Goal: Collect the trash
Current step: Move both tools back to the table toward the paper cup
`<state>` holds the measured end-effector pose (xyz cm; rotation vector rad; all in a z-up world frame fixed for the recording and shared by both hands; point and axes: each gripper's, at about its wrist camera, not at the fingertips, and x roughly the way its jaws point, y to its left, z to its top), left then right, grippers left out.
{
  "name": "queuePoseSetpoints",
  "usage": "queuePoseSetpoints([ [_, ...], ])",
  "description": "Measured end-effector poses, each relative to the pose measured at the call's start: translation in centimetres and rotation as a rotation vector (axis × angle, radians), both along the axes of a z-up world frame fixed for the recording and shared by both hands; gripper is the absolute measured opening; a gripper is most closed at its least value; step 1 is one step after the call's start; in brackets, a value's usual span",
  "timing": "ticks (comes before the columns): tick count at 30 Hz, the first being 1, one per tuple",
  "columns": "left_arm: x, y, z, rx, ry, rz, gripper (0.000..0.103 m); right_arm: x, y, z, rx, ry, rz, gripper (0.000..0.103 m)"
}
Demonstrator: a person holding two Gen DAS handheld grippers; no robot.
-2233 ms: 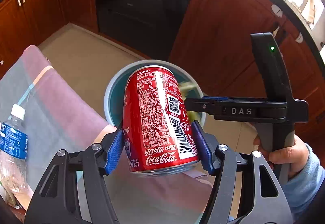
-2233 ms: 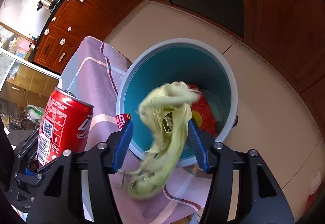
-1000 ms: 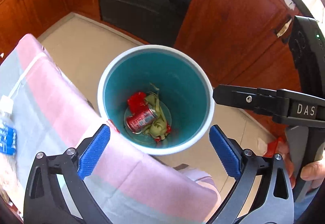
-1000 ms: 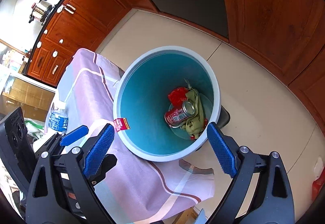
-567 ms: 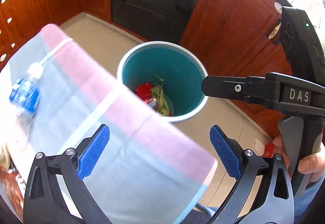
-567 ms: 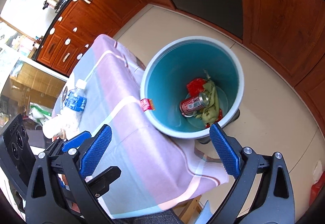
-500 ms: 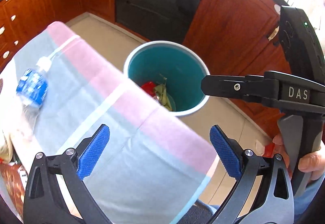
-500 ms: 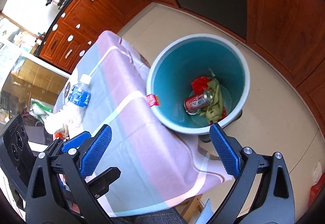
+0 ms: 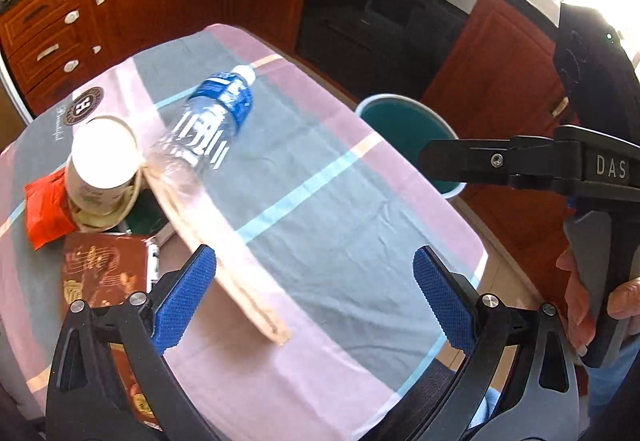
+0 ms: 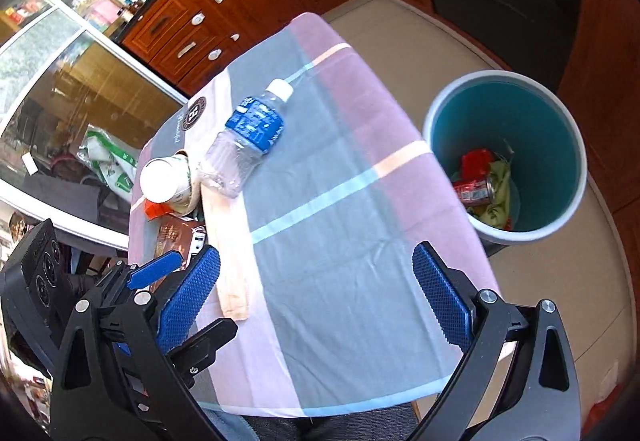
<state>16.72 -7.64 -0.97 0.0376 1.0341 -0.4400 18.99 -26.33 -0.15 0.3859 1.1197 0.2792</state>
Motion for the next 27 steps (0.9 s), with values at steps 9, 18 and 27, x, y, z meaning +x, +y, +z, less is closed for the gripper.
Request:
queuePoseSetpoints([
  [9, 0.3, 11.3, -0.3, 0.016, -0.021, 0.176, 0.099, 3.0, 10.3, 1.3, -0.003, -0.041, 0.150, 0.093],
  [18, 1.8, 20.5, -1.0, -0.030, 0.002, 0.335, 0.099, 7.2, 18.9, 0.4, -0.045, -0.050, 0.273, 0.093],
  [27, 3.6, 23.4, -3.0, -0.036, 0.020, 0.365, 0.099, 9.7, 24.2, -1.4, -0.131, -0.071, 0.345, 0.093],
])
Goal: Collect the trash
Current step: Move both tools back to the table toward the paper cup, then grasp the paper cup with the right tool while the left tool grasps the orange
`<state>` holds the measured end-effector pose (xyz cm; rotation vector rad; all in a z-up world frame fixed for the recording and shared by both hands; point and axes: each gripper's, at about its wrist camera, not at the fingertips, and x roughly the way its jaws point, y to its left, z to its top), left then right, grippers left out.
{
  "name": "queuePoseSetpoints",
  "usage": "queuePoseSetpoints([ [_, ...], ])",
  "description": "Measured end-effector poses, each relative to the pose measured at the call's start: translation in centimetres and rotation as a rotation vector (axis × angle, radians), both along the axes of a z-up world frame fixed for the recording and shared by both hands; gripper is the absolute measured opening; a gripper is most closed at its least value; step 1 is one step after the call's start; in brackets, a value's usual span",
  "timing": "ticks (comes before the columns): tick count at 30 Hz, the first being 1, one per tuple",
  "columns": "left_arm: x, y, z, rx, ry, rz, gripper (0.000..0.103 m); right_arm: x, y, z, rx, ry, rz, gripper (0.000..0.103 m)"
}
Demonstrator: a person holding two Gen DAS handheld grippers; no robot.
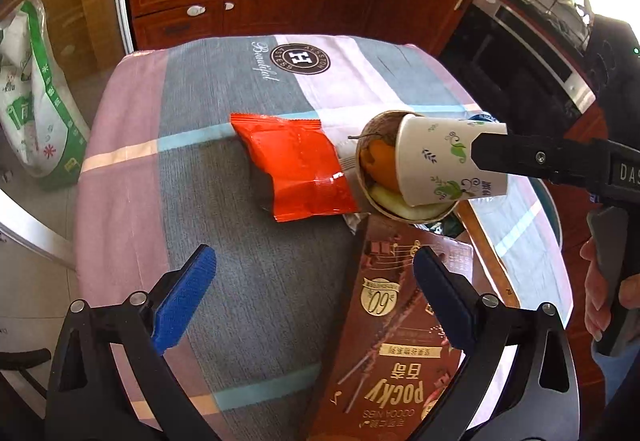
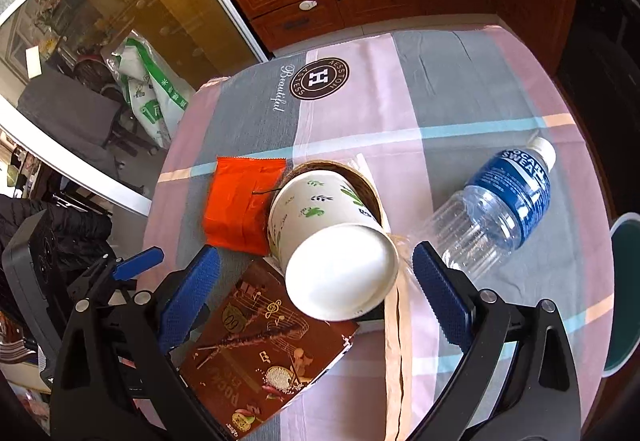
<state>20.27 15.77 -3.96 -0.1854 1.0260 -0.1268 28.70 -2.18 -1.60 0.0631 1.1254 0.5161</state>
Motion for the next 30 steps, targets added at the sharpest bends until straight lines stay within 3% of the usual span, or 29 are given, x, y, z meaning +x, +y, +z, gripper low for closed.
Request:
queuePoseSetpoints([
  [2, 0.4, 0.6, -0.5, -0.019, 0.009, 0.008, 0.099, 0.2, 0.6, -0.3, -0.017, -0.007, 0.013, 0.093],
  [7, 0.9, 1.0, -1.1, -0.035, 0.015, 0.008, 0.099, 0.1, 1.4, -0.7, -0.050, -0.039, 0.026, 0.081],
  [8, 0.9, 1.0, -1.2, -0.035, 0.015, 0.005, 0.099, 0.0, 1.4, -0.8, -0.053, -0.039, 0.030, 0.076],
  [10, 1.0, 0.8, -1.3, -0.033, 0.015, 0.000, 0.099, -0.1, 1.5, -0.9, -0.073, -0.049, 0.034, 0.054],
  [14, 1.1, 0.6, -1.4, -0.030, 0.012, -0.008, 0.099, -0.6, 1.1, -0.2, -0.066, -0.073, 0.032, 0.051],
  [21, 2.1, 0.5, -1.6, -0.014, 0.009, -0.006, 0.099, -0.9, -1.4, 3.9, 0.016, -0.140, -0.021, 0.051],
  [26, 3.4, 0.0, -1.4, -0.017, -0.005, 0.002, 0.098, -0.7, -2.6, 4.2, 0.005, -0.155, -0.051, 0.051],
  [28, 3.8, -0.9, -0.6, -0.008, -0.037, -0.020, 0.093, -0.6, -3.1, 3.8, 0.012, -0.149, -0.064, 0.051],
  [30, 4.4, -2.2, 0.0, 0.005, -0.049, -0.059, 0.075, -0.4, -3.7, 3.7, 0.026, -0.145, -0.073, 0.052],
])
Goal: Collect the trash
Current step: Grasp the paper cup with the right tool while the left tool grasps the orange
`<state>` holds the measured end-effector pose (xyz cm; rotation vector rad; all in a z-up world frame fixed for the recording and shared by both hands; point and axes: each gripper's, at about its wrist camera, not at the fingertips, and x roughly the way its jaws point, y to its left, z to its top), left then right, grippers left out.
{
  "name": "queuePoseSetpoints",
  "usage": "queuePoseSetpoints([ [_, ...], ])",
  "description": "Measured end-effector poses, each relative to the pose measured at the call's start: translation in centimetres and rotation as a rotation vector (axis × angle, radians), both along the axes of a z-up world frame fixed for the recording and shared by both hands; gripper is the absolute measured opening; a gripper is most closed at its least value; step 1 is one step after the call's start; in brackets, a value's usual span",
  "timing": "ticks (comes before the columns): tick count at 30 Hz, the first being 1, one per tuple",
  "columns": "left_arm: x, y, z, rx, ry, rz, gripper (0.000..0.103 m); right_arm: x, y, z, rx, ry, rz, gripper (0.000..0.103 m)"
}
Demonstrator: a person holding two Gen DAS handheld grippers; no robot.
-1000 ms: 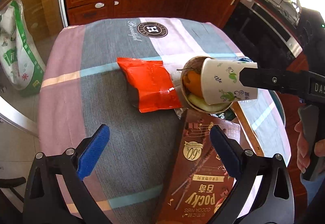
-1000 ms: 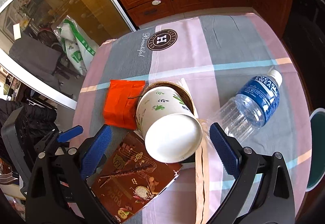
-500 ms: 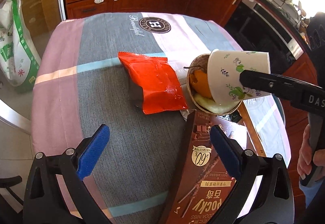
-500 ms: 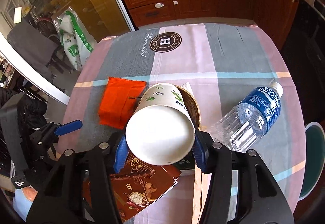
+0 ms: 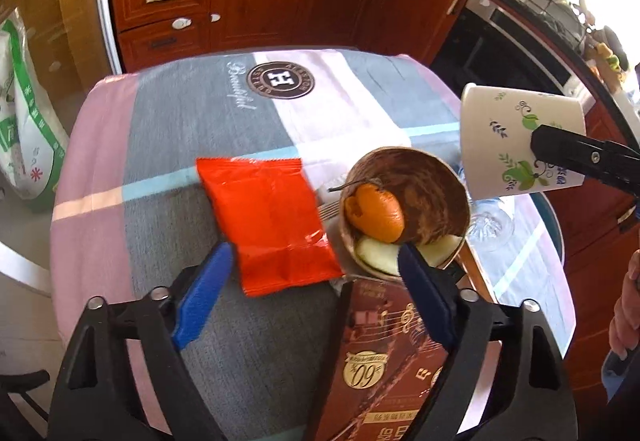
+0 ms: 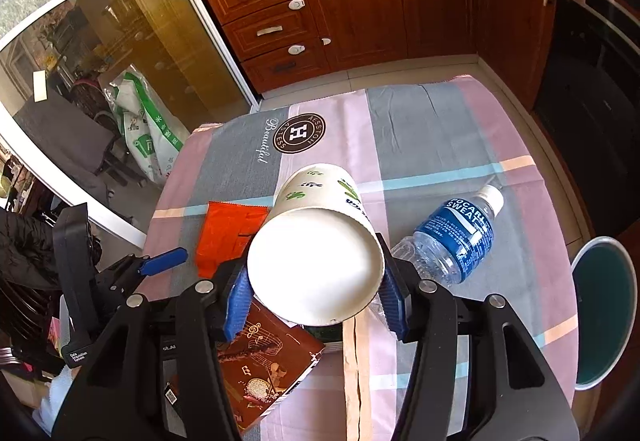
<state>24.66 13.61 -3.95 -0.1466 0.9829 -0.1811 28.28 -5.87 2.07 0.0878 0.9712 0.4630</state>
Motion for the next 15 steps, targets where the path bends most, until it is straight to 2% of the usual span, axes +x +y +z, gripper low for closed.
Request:
queuePoseSetpoints([
  [3, 0.8, -2.2, 0.5, 0.013, -0.011, -0.069, 0.062, 0.1, -0.7, -0.1, 0.019, 0.001, -0.003, 0.052],
  [9, 2.5, -5.7, -0.6, 0.039, 0.022, -0.160, 0.061, 0.2, -2.4, -0.3, 0.056, 0.007, -0.006, 0.053],
  [12, 3.1, -6.5, -1.4, 0.056, 0.033, -0.174, 0.049, 0.3, -3.2, -0.6, 0.075, 0.015, -0.004, 0.053],
  [15, 3.5, -6.7, -2.0, 0.054, 0.047, -0.180, 0.046, 0.5, -3.7, -0.8, 0.096, 0.021, -0.002, 0.053],
])
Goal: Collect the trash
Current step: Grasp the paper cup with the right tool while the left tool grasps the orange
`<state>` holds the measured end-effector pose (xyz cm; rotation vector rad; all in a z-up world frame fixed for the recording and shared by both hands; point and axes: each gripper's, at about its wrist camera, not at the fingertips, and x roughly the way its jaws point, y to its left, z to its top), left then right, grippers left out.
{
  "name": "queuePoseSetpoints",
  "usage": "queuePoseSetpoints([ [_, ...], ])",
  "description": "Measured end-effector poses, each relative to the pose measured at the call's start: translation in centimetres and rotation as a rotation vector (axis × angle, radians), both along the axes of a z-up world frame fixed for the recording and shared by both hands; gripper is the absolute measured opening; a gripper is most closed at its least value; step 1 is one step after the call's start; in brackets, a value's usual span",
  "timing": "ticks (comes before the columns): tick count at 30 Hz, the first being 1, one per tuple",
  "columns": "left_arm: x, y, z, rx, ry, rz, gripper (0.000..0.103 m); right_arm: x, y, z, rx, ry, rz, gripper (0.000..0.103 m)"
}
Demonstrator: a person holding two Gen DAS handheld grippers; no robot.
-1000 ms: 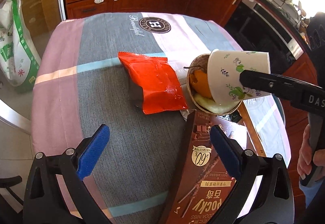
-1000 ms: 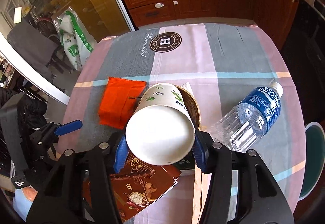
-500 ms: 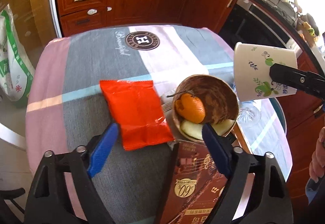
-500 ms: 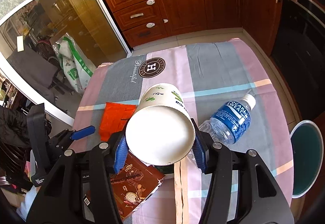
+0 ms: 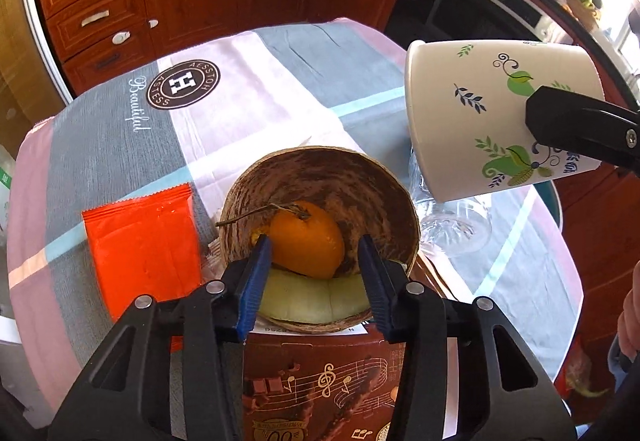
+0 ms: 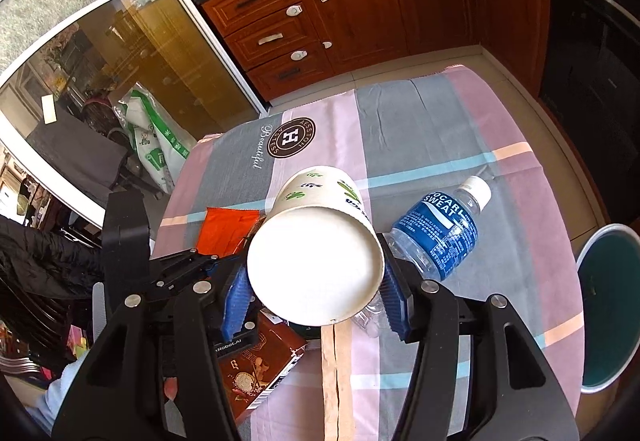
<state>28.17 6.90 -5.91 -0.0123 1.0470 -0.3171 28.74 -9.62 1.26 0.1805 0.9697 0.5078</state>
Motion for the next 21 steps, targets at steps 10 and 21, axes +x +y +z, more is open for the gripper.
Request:
queuePoseSetpoints([
  [10, 0.7, -1.6, -1.1, 0.090, 0.004, 0.011, 0.055, 0.2, -1.5, -0.7, 0.054, 0.019, 0.008, 0.054],
  [21, -1.3, -1.7, 1.4, 0.056, -0.057, 0.017, 0.024, -1.0, -3.4, -0.2, 0.073, 0.014, -0.017, 0.054],
])
